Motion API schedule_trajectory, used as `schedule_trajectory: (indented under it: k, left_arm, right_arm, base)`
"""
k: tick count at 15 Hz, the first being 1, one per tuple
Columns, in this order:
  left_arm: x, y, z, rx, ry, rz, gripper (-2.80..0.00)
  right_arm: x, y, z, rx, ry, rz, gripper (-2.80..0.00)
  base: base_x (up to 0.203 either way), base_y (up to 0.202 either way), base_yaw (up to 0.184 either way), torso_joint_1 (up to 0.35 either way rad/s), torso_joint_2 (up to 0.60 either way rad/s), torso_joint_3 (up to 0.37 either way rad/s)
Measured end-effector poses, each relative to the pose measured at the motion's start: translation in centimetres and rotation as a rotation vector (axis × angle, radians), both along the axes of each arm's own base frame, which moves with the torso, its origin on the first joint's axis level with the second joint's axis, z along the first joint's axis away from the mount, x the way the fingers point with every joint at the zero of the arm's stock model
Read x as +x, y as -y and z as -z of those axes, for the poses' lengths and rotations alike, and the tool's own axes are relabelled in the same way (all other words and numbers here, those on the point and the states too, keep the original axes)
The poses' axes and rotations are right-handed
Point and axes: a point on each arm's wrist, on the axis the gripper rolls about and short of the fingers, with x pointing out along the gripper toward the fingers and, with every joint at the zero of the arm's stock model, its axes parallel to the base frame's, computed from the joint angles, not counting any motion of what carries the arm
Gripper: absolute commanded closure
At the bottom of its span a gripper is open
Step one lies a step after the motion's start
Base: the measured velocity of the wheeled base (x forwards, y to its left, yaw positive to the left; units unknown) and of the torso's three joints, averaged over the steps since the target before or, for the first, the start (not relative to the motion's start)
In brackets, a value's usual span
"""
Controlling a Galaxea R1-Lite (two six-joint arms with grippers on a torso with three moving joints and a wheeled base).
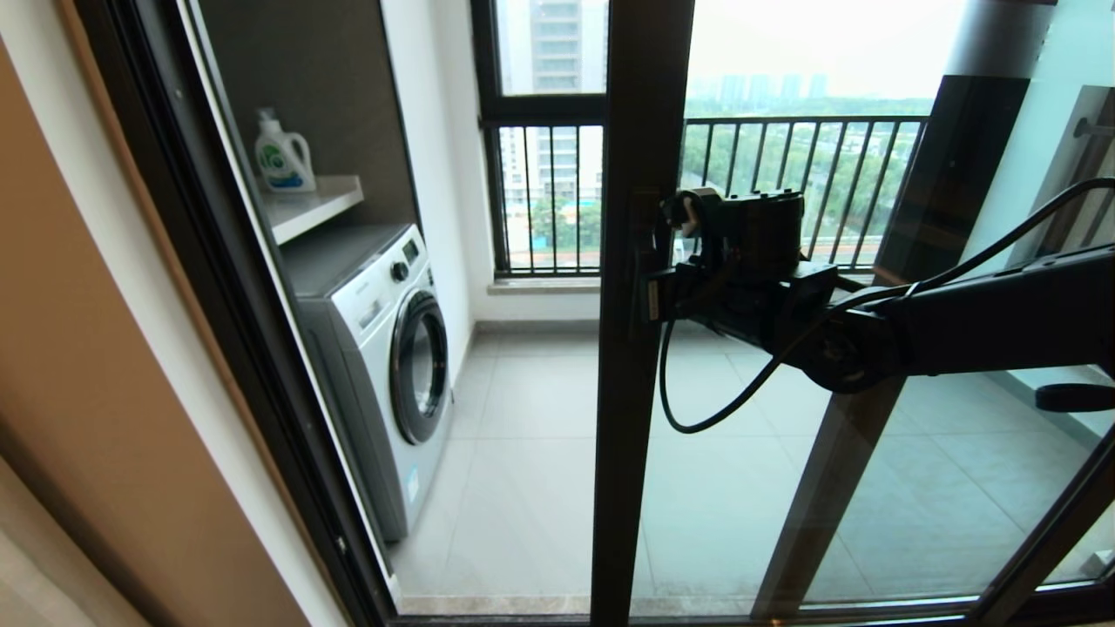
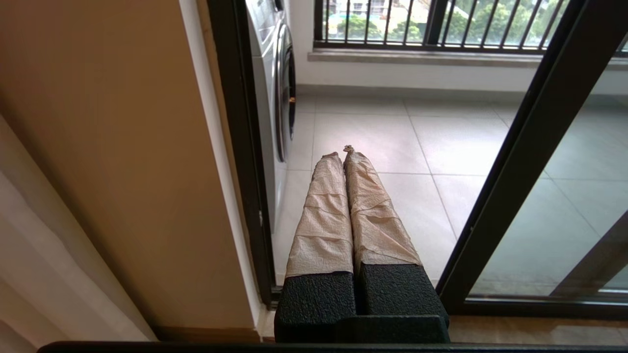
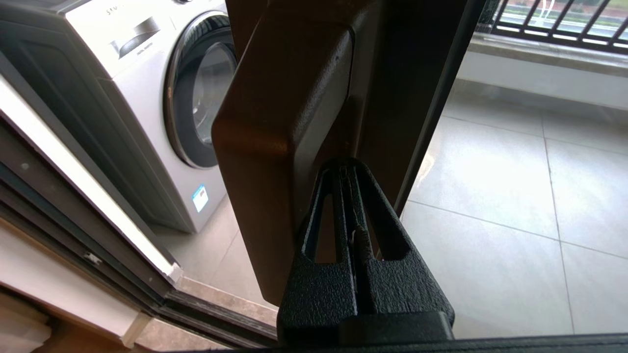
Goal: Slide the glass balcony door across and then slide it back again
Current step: Close the slid door
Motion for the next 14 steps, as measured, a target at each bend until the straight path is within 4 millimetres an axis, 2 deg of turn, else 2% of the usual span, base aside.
schedule_trajectory:
  k: [14]
  left_arm:
    - [0.0, 0.0, 0.0, 0.0, 0.0, 0.0, 0.0]
  right_arm:
    - [0.0, -6.3, 0.1, -0.001, 0.02, -0.056, 0.0]
  base:
    - [0.0, 0.0, 0.0, 0.0, 0.0, 0.0]
